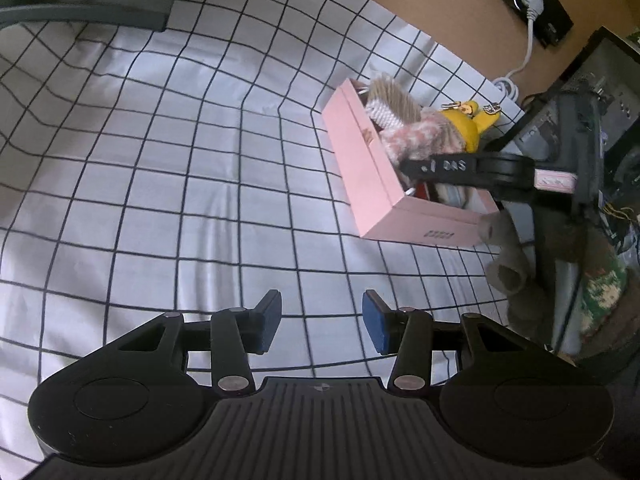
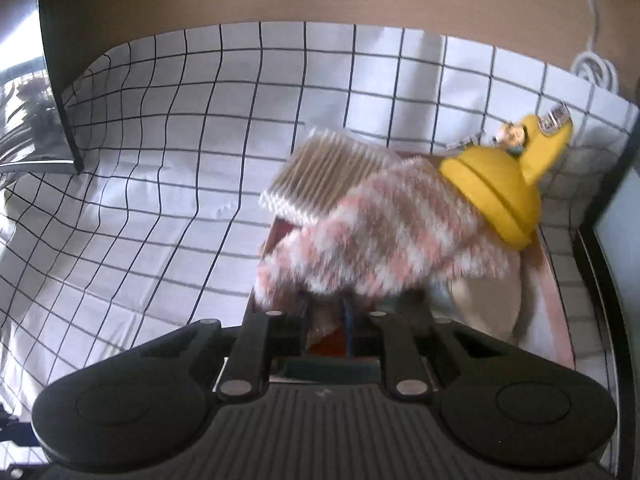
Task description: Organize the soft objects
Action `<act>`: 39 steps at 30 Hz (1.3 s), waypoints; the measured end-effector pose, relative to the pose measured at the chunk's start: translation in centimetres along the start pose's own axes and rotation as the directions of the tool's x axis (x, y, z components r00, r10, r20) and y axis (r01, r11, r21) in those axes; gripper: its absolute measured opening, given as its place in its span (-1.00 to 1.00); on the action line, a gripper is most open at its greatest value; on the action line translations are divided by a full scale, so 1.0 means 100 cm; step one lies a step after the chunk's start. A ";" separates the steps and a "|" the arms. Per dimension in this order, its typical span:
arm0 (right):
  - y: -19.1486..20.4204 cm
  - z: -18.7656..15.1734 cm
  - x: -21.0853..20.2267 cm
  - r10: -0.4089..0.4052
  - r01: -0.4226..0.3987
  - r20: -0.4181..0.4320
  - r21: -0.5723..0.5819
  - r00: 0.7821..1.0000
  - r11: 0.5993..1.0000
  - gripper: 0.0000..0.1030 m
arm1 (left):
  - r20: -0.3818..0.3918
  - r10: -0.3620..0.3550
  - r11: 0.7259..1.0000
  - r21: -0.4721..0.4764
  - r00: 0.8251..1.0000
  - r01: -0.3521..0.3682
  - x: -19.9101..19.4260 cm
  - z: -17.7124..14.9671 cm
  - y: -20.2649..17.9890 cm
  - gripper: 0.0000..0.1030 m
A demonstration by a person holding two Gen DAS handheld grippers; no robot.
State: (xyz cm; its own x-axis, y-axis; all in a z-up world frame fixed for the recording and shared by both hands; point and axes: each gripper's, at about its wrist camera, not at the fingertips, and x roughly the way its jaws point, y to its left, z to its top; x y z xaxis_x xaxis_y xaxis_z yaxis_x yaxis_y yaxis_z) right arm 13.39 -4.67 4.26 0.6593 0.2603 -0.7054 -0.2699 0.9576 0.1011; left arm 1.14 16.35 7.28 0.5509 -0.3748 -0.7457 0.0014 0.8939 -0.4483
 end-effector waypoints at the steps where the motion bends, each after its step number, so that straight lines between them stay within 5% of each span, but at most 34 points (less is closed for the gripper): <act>1: 0.002 -0.005 -0.003 0.001 -0.001 0.004 0.003 1.000 1.000 -0.58 | -0.003 -0.004 1.000 -0.008 1.000 0.004 0.002 0.000 0.004 -0.05; 11: -0.002 -0.069 -0.090 -0.085 0.092 0.228 -0.022 0.970 0.996 0.31 | 0.032 -0.037 0.996 0.081 0.999 0.034 0.011 -0.007 -0.009 -0.05; 19: -0.043 -0.150 -0.119 -0.202 0.210 0.164 -0.032 0.966 0.977 0.36 | 0.023 0.138 0.968 0.207 0.990 -0.139 0.044 -0.054 -0.057 -0.03; 22: -0.064 -0.164 -0.108 -0.175 0.174 0.107 0.014 0.979 0.985 0.36 | 0.083 0.213 0.953 0.203 0.973 -0.226 0.048 -0.070 -0.076 0.00; 24: -0.074 -0.169 -0.103 -0.128 0.125 0.107 0.034 0.986 0.992 0.36 | 0.124 0.240 0.945 0.199 0.963 -0.261 0.053 -0.079 -0.088 0.20; 28: -0.079 -0.174 -0.086 -0.121 0.120 0.141 0.013 0.983 0.993 0.36 | 0.204 0.290 0.910 0.243 0.935 -0.335 0.071 -0.099 -0.114 0.87; 30: -0.079 -0.174 -0.076 -0.121 0.121 0.118 0.005 0.986 0.993 0.36 | 0.237 0.314 0.888 0.268 0.919 -0.373 0.080 -0.106 -0.124 0.90; 33: -0.083 -0.172 -0.071 -0.136 0.133 0.110 0.035 0.985 0.990 0.44 | 0.256 0.333 0.897 0.209 0.907 -0.388 0.083 -0.106 -0.127 0.90; 39: -0.098 -0.172 -0.058 -0.207 0.198 0.135 0.075 0.969 0.977 0.81 | 0.283 0.399 0.879 0.153 0.872 -0.452 0.101 -0.091 -0.134 0.91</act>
State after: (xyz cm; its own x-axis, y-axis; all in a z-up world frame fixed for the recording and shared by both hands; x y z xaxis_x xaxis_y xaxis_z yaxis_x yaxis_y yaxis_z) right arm 0.09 -17.70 -4.69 0.7894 0.0710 -0.6098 -0.0806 0.9967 0.0117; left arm -0.93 -1.63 1.26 0.7172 0.0990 -0.6898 -0.1196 0.9927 0.0182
